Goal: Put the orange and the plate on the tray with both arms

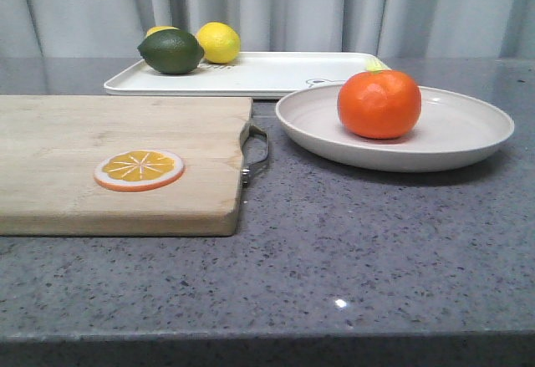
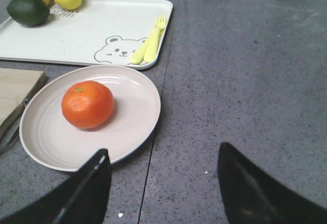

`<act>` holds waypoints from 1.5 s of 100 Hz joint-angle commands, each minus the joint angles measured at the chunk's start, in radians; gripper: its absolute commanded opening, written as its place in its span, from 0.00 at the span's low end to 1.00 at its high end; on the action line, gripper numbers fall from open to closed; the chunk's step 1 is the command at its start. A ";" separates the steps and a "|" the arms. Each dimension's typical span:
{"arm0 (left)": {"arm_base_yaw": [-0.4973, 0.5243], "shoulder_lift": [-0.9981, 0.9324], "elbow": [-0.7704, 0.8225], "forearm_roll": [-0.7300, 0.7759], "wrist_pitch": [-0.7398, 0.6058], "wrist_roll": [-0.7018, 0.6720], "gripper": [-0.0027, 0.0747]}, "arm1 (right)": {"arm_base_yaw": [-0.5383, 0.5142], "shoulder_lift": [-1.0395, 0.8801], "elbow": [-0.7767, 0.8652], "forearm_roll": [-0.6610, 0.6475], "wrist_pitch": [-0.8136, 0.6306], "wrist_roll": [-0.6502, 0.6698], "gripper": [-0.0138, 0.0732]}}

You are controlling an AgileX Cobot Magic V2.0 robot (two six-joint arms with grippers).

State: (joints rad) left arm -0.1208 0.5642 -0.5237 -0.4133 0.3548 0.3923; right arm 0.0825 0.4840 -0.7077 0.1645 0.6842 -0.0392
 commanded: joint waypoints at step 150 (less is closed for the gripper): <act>0.002 0.002 -0.027 -0.020 -0.066 -0.010 0.83 | 0.117 0.774 -0.037 0.085 -0.558 -0.008 0.69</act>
State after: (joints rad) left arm -0.1208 0.5642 -0.5221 -0.4142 0.3548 0.3923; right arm 0.1998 1.2679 -0.7077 0.2461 0.1989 -0.0392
